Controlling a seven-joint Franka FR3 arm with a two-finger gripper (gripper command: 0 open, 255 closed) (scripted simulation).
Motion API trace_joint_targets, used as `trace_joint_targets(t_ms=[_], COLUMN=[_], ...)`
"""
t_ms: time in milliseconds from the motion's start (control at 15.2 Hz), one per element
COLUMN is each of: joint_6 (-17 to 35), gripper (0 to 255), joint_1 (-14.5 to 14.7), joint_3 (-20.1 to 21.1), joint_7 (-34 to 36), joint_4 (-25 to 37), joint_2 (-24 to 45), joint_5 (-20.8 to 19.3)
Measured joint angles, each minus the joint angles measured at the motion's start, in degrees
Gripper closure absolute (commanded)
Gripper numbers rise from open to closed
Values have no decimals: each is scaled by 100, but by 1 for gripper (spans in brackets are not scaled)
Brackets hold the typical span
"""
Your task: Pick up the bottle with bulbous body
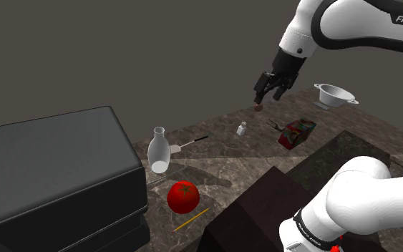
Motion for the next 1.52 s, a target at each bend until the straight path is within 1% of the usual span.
trace_joint_targets(t_ms=[132, 396, 528, 792, 1254, 1518], joint_6=[65, 505, 857, 1378, 2004, 2196], gripper=[0, 0, 0, 0, 0, 0], joint_1=[14, 104, 161, 243, 349, 430], joint_3=[31, 248, 397, 652, 1036, 1219], joint_7=[33, 260, 420, 707, 1214, 1549], joint_4=[6, 69, 106, 336, 1035, 1637], joint_2=[80, 648, 1075, 1890, 3336, 4214], joint_5=[18, 126, 188, 248, 174, 23])
